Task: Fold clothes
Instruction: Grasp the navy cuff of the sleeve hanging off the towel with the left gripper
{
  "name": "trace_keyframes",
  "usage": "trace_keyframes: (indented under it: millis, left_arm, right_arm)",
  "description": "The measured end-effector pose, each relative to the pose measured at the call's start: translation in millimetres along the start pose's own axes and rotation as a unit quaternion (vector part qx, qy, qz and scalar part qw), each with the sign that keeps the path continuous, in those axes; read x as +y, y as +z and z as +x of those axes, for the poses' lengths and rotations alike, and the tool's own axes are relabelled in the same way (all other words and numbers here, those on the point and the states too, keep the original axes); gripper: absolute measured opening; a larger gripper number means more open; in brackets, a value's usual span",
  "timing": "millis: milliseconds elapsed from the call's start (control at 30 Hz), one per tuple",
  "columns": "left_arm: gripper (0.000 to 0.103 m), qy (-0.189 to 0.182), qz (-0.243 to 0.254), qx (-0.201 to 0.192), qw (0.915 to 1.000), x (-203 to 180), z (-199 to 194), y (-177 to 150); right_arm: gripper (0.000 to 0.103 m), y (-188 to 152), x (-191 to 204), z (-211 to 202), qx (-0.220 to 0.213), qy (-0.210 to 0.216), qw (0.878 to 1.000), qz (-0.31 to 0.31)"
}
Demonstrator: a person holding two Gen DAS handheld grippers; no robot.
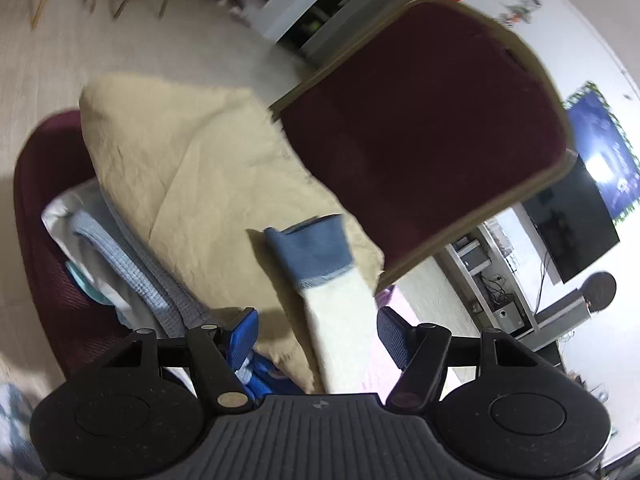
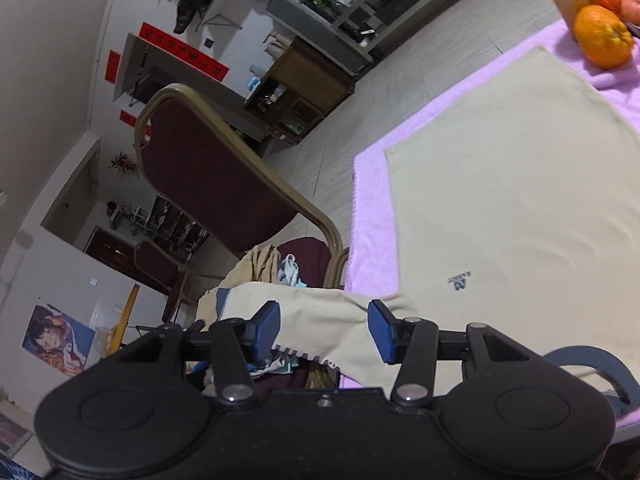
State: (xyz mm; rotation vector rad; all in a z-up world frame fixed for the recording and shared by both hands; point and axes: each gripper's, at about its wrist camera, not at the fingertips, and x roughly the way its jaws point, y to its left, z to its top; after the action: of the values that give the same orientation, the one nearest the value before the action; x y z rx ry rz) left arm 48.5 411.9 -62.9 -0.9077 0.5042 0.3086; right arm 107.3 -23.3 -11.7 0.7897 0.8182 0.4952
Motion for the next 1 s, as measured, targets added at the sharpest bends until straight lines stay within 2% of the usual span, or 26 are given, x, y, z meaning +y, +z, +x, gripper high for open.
trace_keyframes:
  millis: [100,167,367,467,500,533,567,667,733,833,900,1000]
  left_arm:
    - [0.06,-0.008,-0.005,-0.009,0.9999,-1,8,5]
    - [0.05,-0.009,0.01,-0.023,0.9996,-8,11,8]
    - [0.05,0.0,0.025,0.002,0.9997,-24,30,15]
    - [0.046,0.021,0.016,0.009,0.9996,-25,37,15]
    - [0.041,0.026,0.015,0.008,0.9995,-26,38,16]
    - [0.012,0.032,0.024,0.005,0.9992,-30,38,16]
    - [0.002,0.041,0.037,0.0,0.9985,-37,36,14]
    - [0.002,0.052,0.095,-0.03,0.9937,-63,21,2]
    - [0.002,0.049,0.143,-0.05,0.9872,-81,7,-10]
    - [0.002,0.036,0.224,-0.074,0.9712,-113,-16,-34]
    - [0.002,0.024,0.282,-0.09,0.9549,-140,-30,-57]
    - [0.002,0.008,0.362,-0.112,0.9252,-174,-46,-93]
  right_arm:
    - [0.051,0,5,2,0.0,0.003,1.0,-0.009]
    - [0.052,-2,2,1,0.0,0.001,1.0,-0.003]
    - [0.055,-9,-10,-8,-0.005,-0.002,1.0,0.014]
    - [0.057,-11,-21,-13,-0.01,-0.007,0.999,0.032]
    - [0.057,-11,-25,-14,-0.012,-0.009,0.999,0.039]
    - [0.057,-11,-28,-16,-0.014,-0.008,0.999,0.045]
    - [0.057,-12,-31,-18,-0.016,-0.007,0.999,0.048]
    - [0.058,-12,-38,-30,-0.027,-0.006,0.998,0.049]
    - [0.06,-12,-43,-38,-0.038,-0.01,0.998,0.047]
    - [0.061,-11,-53,-51,-0.052,-0.019,0.997,0.046]
    - [0.061,-10,-64,-63,-0.059,-0.025,0.997,0.05]
    - [0.061,-12,-85,-82,-0.072,-0.036,0.995,0.065]
